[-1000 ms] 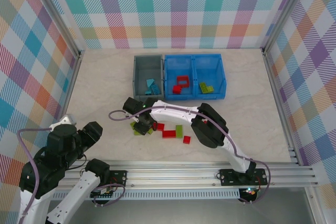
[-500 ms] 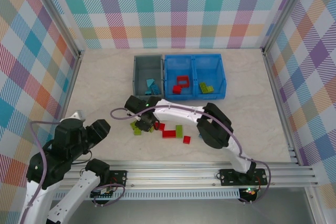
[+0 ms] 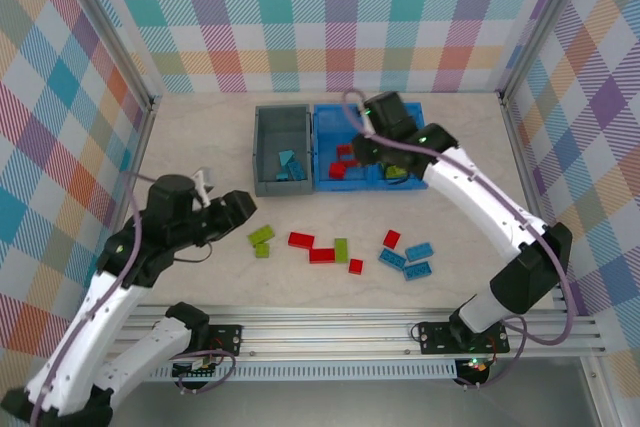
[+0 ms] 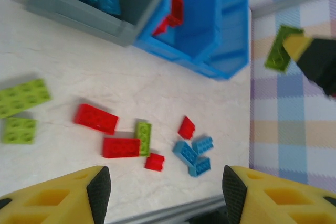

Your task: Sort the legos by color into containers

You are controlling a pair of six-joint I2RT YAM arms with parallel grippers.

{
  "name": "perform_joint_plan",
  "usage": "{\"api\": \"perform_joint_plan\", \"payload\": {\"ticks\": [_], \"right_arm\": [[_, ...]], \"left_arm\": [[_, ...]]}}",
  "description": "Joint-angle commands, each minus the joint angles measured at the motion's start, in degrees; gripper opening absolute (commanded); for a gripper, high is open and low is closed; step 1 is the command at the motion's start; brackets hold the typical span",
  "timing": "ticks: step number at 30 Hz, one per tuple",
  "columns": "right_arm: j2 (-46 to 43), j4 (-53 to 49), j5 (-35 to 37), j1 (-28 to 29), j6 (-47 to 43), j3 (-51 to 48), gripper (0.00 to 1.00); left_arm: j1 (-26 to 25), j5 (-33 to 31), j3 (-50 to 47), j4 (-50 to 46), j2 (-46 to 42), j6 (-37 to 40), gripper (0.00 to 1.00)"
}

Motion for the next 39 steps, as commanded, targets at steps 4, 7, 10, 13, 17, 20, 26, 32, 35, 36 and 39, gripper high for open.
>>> {"api": "perform_joint_plan", "payload": {"ticks": [4,7,10,13,17,20,26,32,35,36,39], "right_arm": [[10.39,0.45,0.45,-8.74,5.14,3.93,0.19],[18.53,-0.9,3.77,-11.25,4.66,9.55,0.18],[26.02,-3.09,6.74,-12.91,3.87,15.61,0.19],[31.98,-4.58,8.2,-14.42,3.33,20.07,0.19],[37.83,-5.56,9.37,-15.54,1.95,24.39,0.22],[41.62,-7.01,9.92,-15.64,0.72,28.01,0.25],[42.48,-8.32,10.27,-15.33,0.44,29.93,0.46],[33.69,-6.5,10.08,-13.27,-0.99,28.26,0.53],[27.21,-6.43,10.29,-12.1,-1.09,27.88,0.52],[24.56,-6.38,10.13,-11.64,-1.12,27.38,0.52],[16.56,-5.85,9.31,-9.57,-1.26,24.79,0.53]], "left_arm": [[-15.28,-10.67,10.72,10.22,16.47,5.07,0.61],[-21.94,-16.78,16.46,12.74,26.0,7.35,0.61],[-25.56,-20.91,21.24,14.32,33.7,8.67,0.61],[-26.43,-22.06,22.89,16.89,37.7,8.32,0.61],[-26.6,-22.11,23.78,17.52,39.66,8.6,0.6],[-26.7,-22.63,22.97,17.04,39.32,8.7,0.6],[-26.7,-24.53,19.48,15.56,35.68,8.35,0.6],[-26.7,-26.82,16.67,11.88,31.28,7.6,0.6],[-26.7,-27.91,15.99,8.72,29.05,7.29,0.6],[-26.7,-28.45,15.95,7.24,28.4,7.21,0.6],[-26.7,-29.58,15.53,2.78,26.68,6.86,0.6]]}}
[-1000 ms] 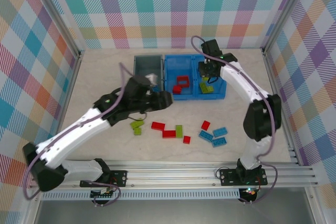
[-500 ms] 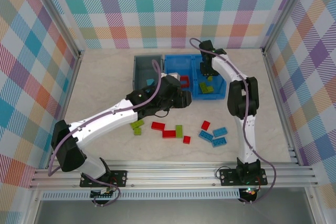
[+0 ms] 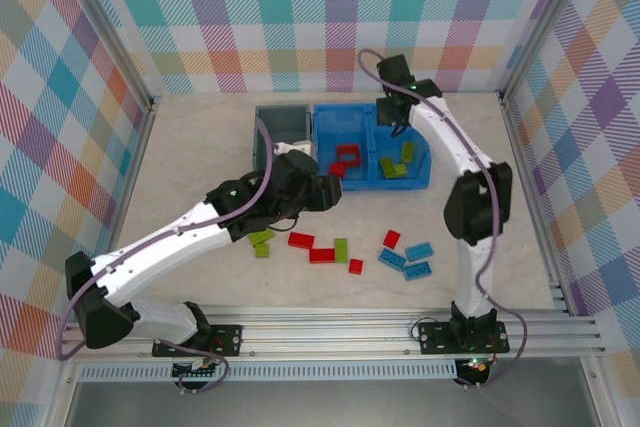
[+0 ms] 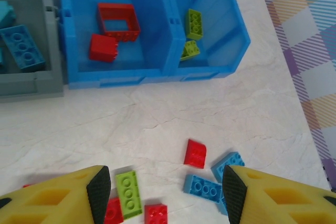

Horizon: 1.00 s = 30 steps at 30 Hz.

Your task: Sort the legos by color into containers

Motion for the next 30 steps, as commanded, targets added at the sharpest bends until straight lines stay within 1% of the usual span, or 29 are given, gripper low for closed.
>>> {"api": "perform_joint_plan", "payload": {"ticks": [1,4,6,8,13,15,18,22,25,28,30], "right_arm": [[-11.91,0.62,-0.67,2.31,-1.15,-2.88,0.53],[-21.36,0.48,-4.31,4.42,0.07,-7.81,0.55],[-27.44,-0.53,-8.02,5.49,1.87,-11.59,0.56],[-33.51,-1.8,-13.61,6.29,4.02,-15.85,0.58],[-48.37,-0.78,-35.14,7.7,10.16,-32.18,0.66],[-52.64,0.29,-39.3,10.96,13.19,-38.97,0.68],[-58.19,4.03,-39.11,20.05,18.23,-49.41,0.72],[-61.29,9.05,-31.73,30.98,22.82,-58.74,0.75],[-59.22,10.67,-27.19,35.36,23.26,-61.01,0.76],[-56.24,11.34,-23.92,37.68,22.02,-60.09,0.76],[-54.67,10.99,-22.25,38.42,20.84,-58.54,0.76]], "left_arm": [[-0.54,-2.54,-1.42,-7.15,-2.74,-0.49,0.6],[-0.52,-2.62,-2.24,-11.42,-4.29,-1.18,0.61],[-0.52,-2.51,-2.97,-13.68,-5.31,-1.89,0.61],[-0.54,-2.09,-4.05,-15.24,-6.33,-2.52,0.61],[-0.52,-1.28,-8.24,-17.37,-7.71,-6.71,0.62],[-0.56,-1.11,-10.94,-16.06,-7.26,-10.2,0.62],[-0.52,-0.89,-15.54,-12.29,-5.06,-17.98,0.64],[-0.14,-1.49,-19.48,-6.31,-0.76,-26.08,0.66],[1.25,-1.03,-20.54,-3.53,1.89,-29.94,0.69],[3.43,-0.02,-20.97,-2.28,3.29,-32.18,0.7],[4.76,0.29,-21.94,-2.14,2.67,-33.88,0.7]]}}
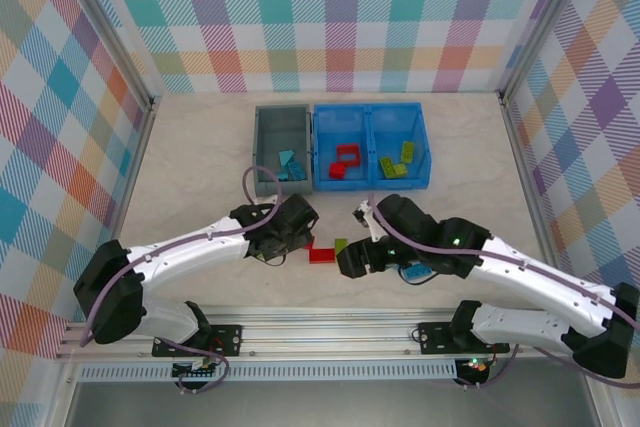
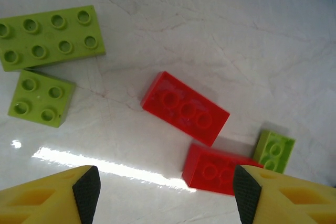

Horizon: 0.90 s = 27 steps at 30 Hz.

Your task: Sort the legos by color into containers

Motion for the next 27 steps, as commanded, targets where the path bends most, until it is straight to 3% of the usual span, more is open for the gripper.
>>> {"api": "perform_joint_plan", "payload": {"ticks": [1,5,9,12,17,22,27], "right_arm": [[1.9,2.76,5.05,1.26,-0.87,3.15,0.76],[2.22,3.5,7.35,1.77,-2.65,4.46,0.75],[0.99,2.1,12.18,1.75,-1.98,4.25,0.75],[-3.56,0.86,18.6,1.73,0.82,2.98,0.74],[-15.81,-1.41,28.69,1.76,3.04,2.88,0.75],[-23.95,-7.08,37.61,1.79,3.68,8.08,0.76],[-25.53,-11.22,41.56,1.73,1.75,13.44,0.77]], "left_arm": [[2.29,0.15,-2.09,2.29,-1.76,-5.88,0.7],[4.24,-2.35,-4.65,-0.15,-7.06,-6.31,0.7],[4.53,0.88,-3.98,1.73,-6.9,-1.88,0.68],[-1.15,3.71,4.33,3.71,0.52,5.18,0.68],[-11.51,6.11,20.14,3.47,16.78,23.66,0.66],[-14.74,13.85,31.84,0.35,30.07,45.17,0.69],[-15.56,15.11,40.68,-6.08,38.25,50.56,0.75]]}}
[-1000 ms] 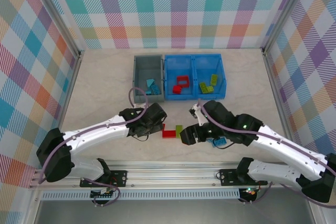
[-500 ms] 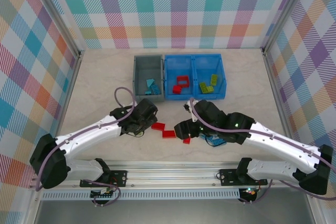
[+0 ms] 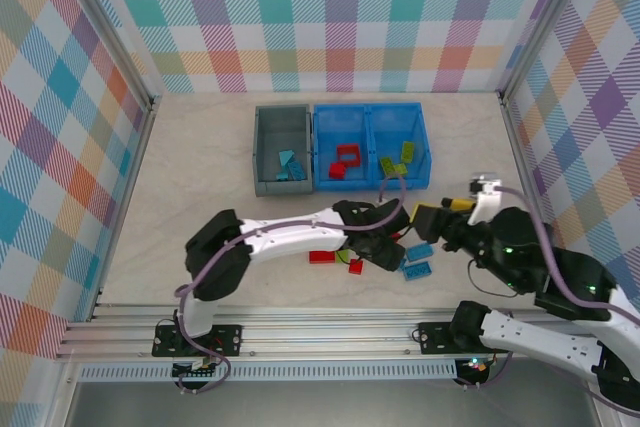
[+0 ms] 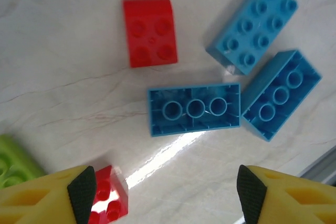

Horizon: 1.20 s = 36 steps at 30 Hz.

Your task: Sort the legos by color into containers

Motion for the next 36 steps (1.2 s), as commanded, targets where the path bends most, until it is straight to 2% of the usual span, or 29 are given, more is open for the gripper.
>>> {"api": "perform_joint_plan", "payload": {"ticks": [1,5,9,13,19,22,30,36], "right_arm": [[0.21,-4.19,5.75,0.33,-0.98,2.8,0.78],[-0.01,-4.38,6.16,0.3,-1.06,2.67,0.78],[0.18,-3.78,6.05,0.31,-0.72,1.8,0.78],[1.06,-3.31,5.97,0.3,-1.05,1.87,0.78],[1.38,-3.26,5.79,0.28,-0.46,1.75,0.78],[1.42,-3.41,5.7,0.31,-0.2,1.76,0.78],[1.88,-2.97,5.7,0.29,-0.29,2.09,0.78],[2.48,-2.86,5.78,0.34,-0.31,1.68,0.78]], "left_arm": [[-0.95,2.36,4.47,-6.04,2.77,8.62,0.75],[-3.76,-2.81,6.88,-8.71,5.17,15.27,0.75],[-3.85,-6.6,3.43,-7.69,4.46,24.55,0.77],[-2.55,-2.44,3.81,-7.5,5.9,32.88,0.77],[1.47,3.17,4.25,-2.75,6.18,41.03,0.78],[2.84,6.25,8.47,-5.9,9.15,44.33,0.77],[3.79,11.41,16.21,-12.87,15.0,48.54,0.76],[3.29,14.12,14.48,-11.22,13.38,48.21,0.77]]}}
